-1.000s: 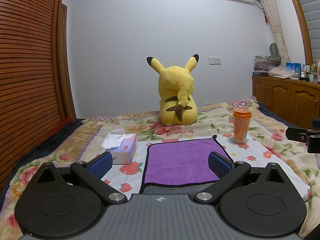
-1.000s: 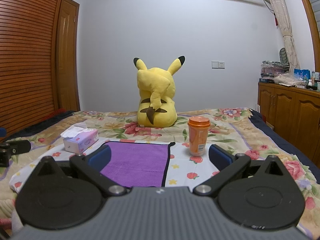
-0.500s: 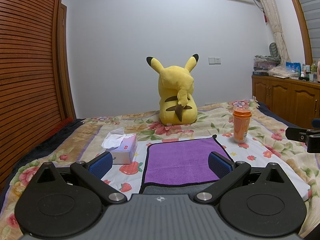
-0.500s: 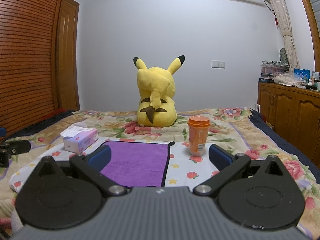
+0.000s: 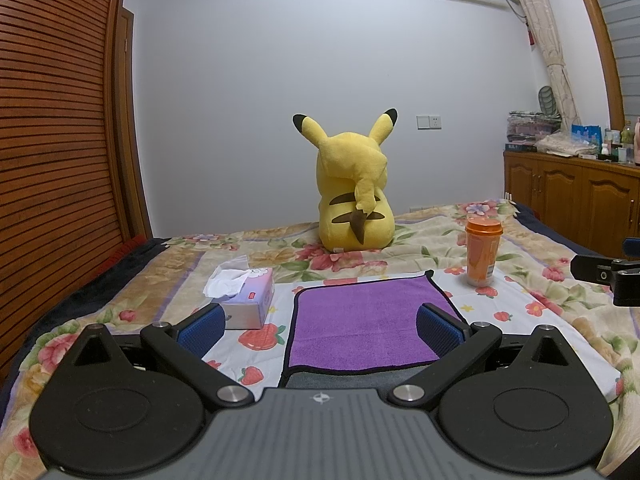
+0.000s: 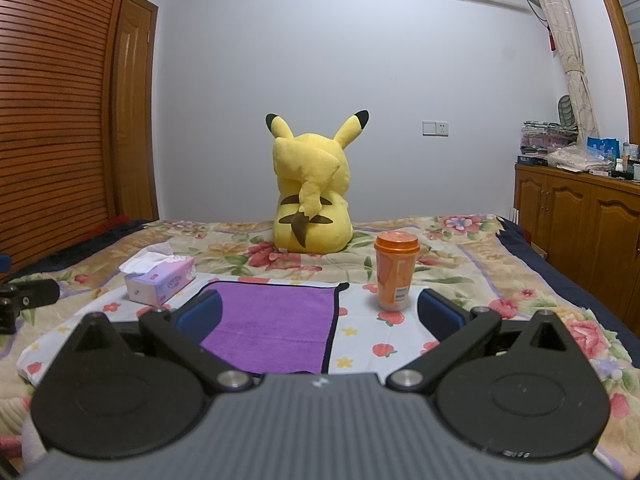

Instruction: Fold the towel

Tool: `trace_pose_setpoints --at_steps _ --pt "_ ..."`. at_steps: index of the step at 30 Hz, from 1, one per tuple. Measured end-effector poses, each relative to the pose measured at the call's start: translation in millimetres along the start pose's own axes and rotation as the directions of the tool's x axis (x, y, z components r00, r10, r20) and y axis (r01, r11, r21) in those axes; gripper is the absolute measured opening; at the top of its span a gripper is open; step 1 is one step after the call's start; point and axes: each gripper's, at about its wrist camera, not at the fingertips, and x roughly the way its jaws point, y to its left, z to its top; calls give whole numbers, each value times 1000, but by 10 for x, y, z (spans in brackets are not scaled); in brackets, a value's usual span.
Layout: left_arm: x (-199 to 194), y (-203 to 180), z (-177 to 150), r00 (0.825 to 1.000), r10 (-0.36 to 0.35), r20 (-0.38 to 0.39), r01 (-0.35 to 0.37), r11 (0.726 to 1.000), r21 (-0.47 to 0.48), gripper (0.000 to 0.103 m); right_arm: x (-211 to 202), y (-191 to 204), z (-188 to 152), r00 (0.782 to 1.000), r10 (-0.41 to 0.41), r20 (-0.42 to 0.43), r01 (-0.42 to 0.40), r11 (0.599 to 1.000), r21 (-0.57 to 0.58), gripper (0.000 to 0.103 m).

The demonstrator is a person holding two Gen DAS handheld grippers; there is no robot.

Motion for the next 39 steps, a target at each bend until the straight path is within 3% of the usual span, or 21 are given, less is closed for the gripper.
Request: trace_pose_setpoints --at_steps 25,39 --pt "10 -19 14 1000 -2 -13 2 1000 4 103 22 35 -18 1000 2 -7 -2 1000 -4 103" --pt "371 28 -44 989 -25 -146 22 1000 -16 103 231 57 -38 998 7 -67 -9 1000 -25 103"
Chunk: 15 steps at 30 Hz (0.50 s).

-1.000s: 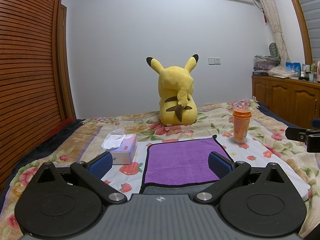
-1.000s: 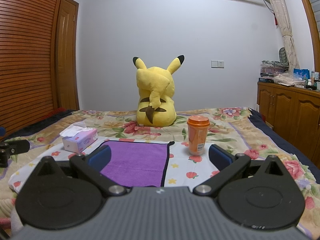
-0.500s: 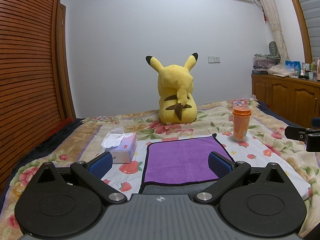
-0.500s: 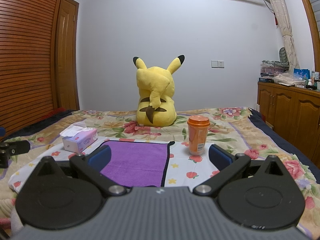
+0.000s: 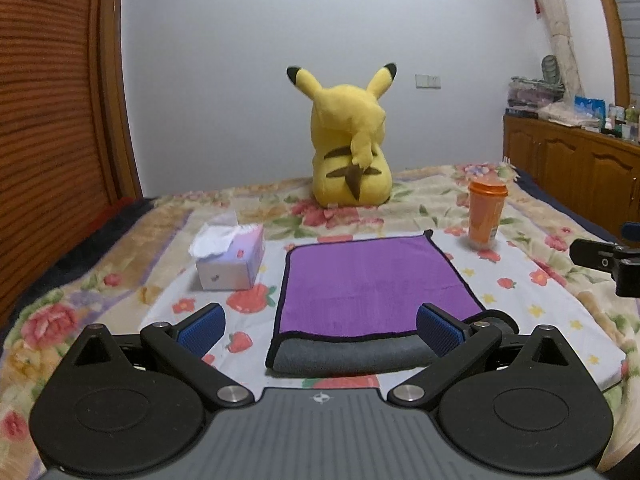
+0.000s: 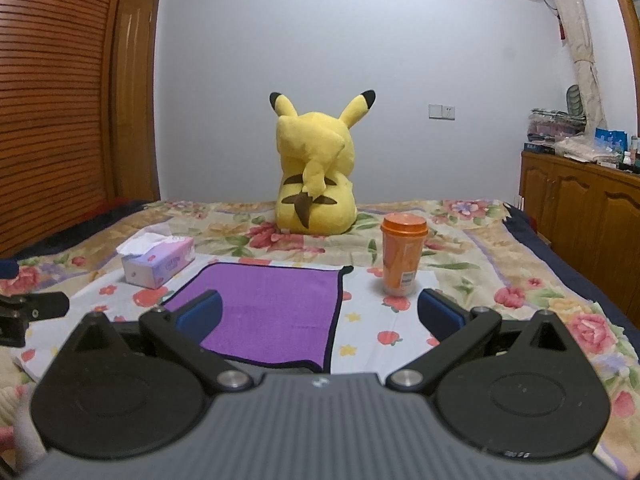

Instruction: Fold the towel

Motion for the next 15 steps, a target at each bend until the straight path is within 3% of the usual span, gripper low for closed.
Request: trace_pose_setpoints --at_steps 15 --pt "482 138 49 997 13 -70 -12 1000 16 103 360 -17 -15 997 26 -77 -29 999 -30 103"
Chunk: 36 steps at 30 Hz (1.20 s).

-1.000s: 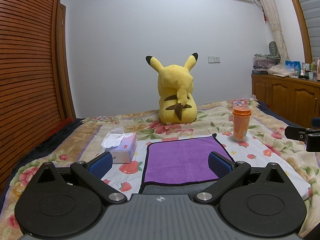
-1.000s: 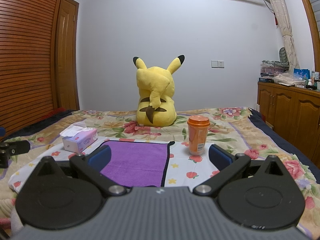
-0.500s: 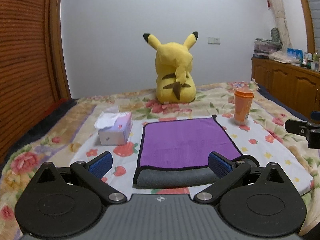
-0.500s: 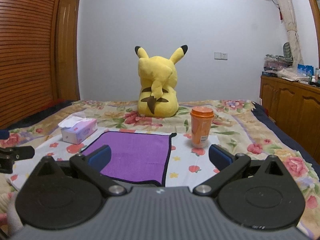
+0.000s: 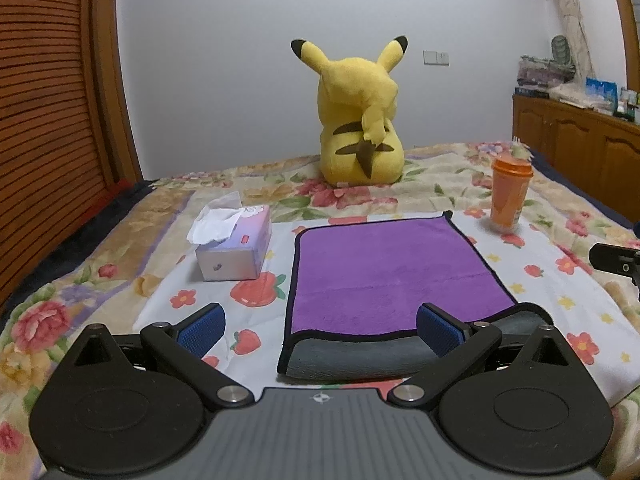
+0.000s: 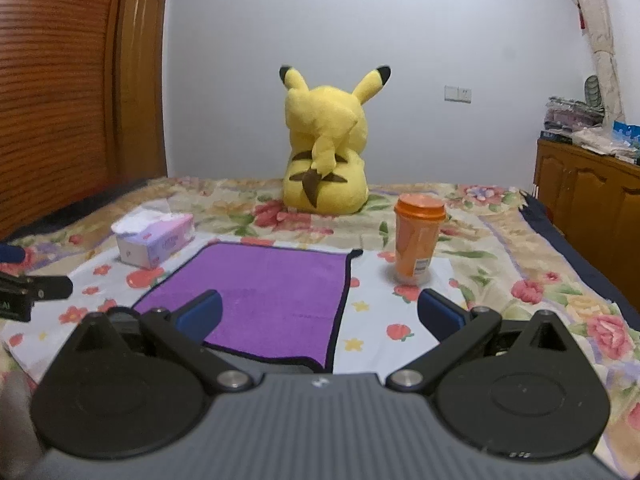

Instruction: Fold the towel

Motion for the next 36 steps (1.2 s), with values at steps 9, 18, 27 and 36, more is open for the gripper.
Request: trace_pose_setpoints --at_steps 9,18,27,36 --pt "300 78 -8 998 -9 -56 10 1000 21 103 236 -39 22 999 22 -40 -23 1000 -8 103" --pt "598 212 10 993 -39 -112 42 999 18 103 460 -6 -2 994 61 -96 -65 997 -38 103" --pt "906 344 0 981 -83 -176 88 996 20 103 636 -5 -40 982 92 -162 -100 994 -44 103" --pt "1107 438 -33 968 -112 -223 115 993 2 94 804 15 -107 968 107 -228 -121 991 -49 103"
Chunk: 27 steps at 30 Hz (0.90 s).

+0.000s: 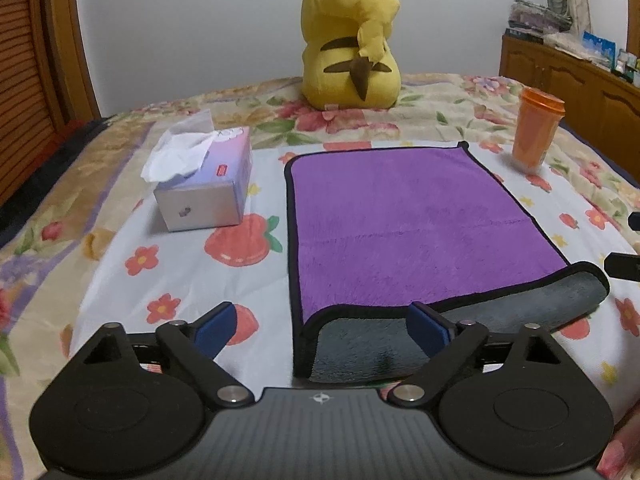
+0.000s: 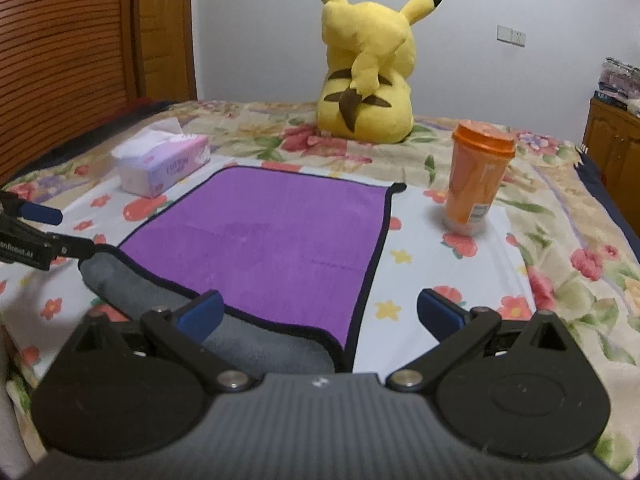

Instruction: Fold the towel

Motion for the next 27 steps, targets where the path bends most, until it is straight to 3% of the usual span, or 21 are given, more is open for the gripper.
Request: trace_pose_setpoints --at_steps 3,6,27 --pt "50 33 1 1000 -14 -16 14 1000 -11 92 44 -6 -5 1000 3 -18 -3 1000 1 102" --pt "107 64 -8 999 -23 -35 22 1000 -16 86 91 -11 -14 999 6 -39 -6 1000 0 87" --pt "310 114 -78 988 -66 -140 61 997 -43 49 385 -70 -147 971 89 -222 -77 995 62 78"
